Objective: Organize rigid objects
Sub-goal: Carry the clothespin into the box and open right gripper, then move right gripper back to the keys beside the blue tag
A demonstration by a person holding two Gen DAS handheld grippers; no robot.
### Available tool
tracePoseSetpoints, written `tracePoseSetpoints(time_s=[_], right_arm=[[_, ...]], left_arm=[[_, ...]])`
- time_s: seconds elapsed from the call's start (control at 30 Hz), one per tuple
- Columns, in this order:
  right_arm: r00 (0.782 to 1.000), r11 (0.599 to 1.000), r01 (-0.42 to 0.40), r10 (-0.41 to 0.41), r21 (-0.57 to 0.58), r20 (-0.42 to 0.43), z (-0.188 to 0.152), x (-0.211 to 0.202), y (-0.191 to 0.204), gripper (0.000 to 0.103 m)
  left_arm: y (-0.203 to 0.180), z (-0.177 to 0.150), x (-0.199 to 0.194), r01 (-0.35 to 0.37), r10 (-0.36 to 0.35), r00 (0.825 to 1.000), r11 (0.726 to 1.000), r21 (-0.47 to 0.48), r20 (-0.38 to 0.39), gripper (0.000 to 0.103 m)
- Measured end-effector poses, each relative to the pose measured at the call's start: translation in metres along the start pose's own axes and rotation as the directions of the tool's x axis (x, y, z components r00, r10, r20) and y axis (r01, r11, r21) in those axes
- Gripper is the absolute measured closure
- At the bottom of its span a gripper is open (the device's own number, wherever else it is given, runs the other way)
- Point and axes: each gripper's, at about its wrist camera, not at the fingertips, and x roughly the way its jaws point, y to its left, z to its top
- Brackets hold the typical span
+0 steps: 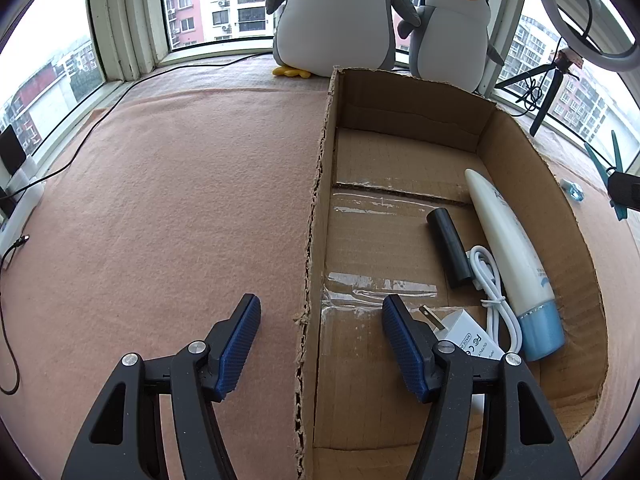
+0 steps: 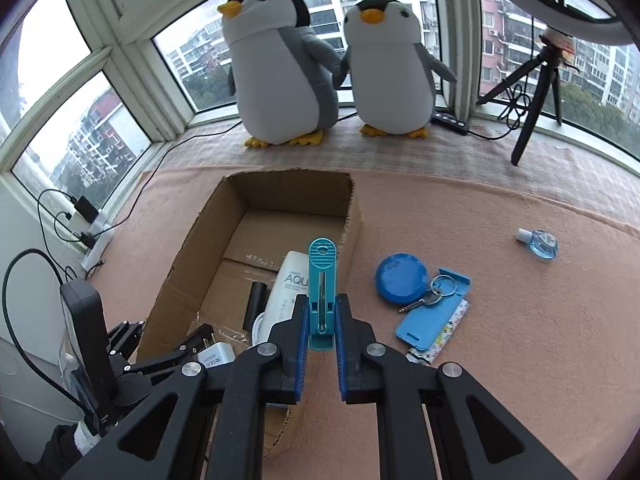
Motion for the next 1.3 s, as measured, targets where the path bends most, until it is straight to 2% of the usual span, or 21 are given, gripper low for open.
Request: tracePoseSetpoints(time_s=[0.23, 0.47, 0.5, 0.53, 0.6, 0.67, 0.83, 0.97, 1.1, 1.3], right_arm=[[0.999, 0.998, -0.032, 0.03, -0.047, -0.041, -0.008, 0.018, 0.026, 0.092], [0.998, 0.996, -0.053, 0.049, -0.067, -0.048, -0.011, 0.02, 0.035, 0.091], [0.997, 0.996, -0.056, 0.053, -0.072, -0.052, -0.011, 0.02, 0.037, 0.085], [0.997, 0.996, -0.057, 0.053, -0.075, -0.053, -0.011, 0.02, 0.038, 0.074], [0.998, 0.996, -0.054, 0.051, -0.076, -0.043, -0.012, 0.019, 0.038, 0.063], [0.998, 0.996, -0.06, 0.058, -0.069, -0.038, -0.012, 0.018, 0.038, 0.063], [0.995, 0.995, -0.102, 0.102, -0.001, -0.021, -0.005, 0.01, 0.015, 0.063], [0.992, 0.993, -0.112, 0.114, 0.041, -0.05, 0.001, 0.008, -0.011, 0.062], [0.995, 0.994, -0.076, 0.081, 0.079, -0.06, 0.004, 0.009, -0.037, 0.062], [0.993, 0.98, -0.089, 0.102, 0.176, -0.065, 0.013, 0.016, -0.073, 0.062]], left_arm=[[0.0, 0.0, 0.0, 0.001, -0.001, 1.0, 1.0, -0.001, 0.0, 0.036], [0.0, 0.0, 0.0, 0.001, -0.001, 1.0, 1.0, -0.001, 0.0, 0.036], [0.0, 0.0, 0.0, 0.001, -0.001, 1.0, 1.0, -0.001, 0.0, 0.036], [0.0, 0.0, 0.0, 0.001, -0.001, 1.0, 1.0, 0.0, 0.0, 0.036], [0.0, 0.0, 0.0, 0.001, -0.001, 1.0, 1.0, 0.0, 0.0, 0.036], [0.0, 0.0, 0.0, 0.001, -0.001, 1.0, 1.0, 0.0, 0.0, 0.036], [0.0, 0.0, 0.0, 0.001, -0.001, 1.0, 1.0, 0.0, 0.0, 0.036], [0.0, 0.0, 0.0, 0.001, -0.001, 1.0, 1.0, -0.001, 0.0, 0.036], [0.0, 0.0, -0.001, 0.001, -0.001, 1.0, 1.0, -0.002, 0.0, 0.036], [0.0, 0.001, 0.0, 0.001, -0.001, 1.0, 1.0, -0.001, 0.0, 0.036]])
